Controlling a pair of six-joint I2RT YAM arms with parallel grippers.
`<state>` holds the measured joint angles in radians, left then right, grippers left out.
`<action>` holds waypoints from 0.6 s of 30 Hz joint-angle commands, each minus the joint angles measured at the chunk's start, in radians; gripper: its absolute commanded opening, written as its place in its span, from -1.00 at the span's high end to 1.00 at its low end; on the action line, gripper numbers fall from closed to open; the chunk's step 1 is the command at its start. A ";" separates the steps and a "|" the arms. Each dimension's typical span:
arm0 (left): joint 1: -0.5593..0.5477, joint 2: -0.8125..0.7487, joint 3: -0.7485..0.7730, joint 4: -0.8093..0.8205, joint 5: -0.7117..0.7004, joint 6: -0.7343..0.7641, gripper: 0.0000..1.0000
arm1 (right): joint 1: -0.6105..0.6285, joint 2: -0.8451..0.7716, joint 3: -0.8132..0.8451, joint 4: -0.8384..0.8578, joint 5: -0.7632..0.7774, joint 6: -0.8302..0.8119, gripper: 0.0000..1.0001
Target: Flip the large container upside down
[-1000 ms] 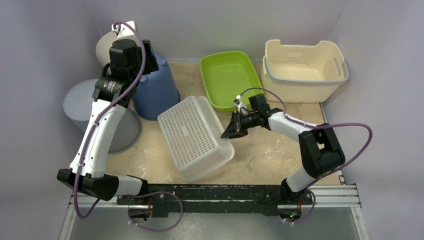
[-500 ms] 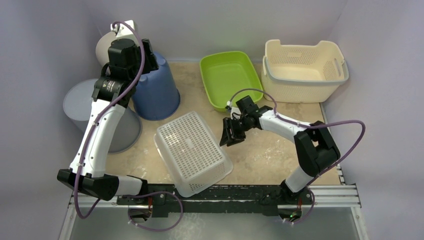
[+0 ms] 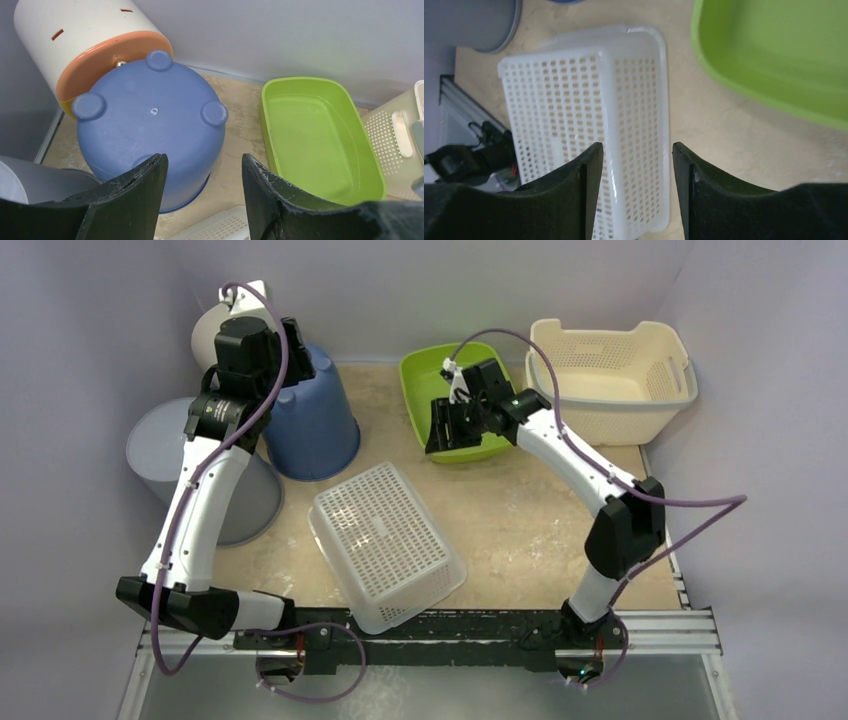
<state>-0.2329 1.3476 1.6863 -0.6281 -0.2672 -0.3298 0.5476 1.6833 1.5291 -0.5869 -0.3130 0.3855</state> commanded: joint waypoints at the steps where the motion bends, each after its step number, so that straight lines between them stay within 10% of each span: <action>1: 0.012 -0.002 -0.007 0.063 0.025 -0.011 -0.12 | -0.003 0.147 0.178 -0.090 0.150 -0.075 -0.12; 9: 0.015 0.007 -0.015 0.072 0.038 -0.027 -0.12 | -0.001 0.403 0.524 -0.168 0.298 -0.164 -0.12; 18: 0.017 0.005 -0.048 0.074 0.042 -0.029 -0.11 | 0.018 0.444 0.523 -0.113 0.241 -0.174 -0.15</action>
<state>-0.2249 1.3609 1.6485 -0.5999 -0.2352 -0.3485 0.5488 2.1708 2.0361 -0.7208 -0.0525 0.2329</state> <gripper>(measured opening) 0.558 0.570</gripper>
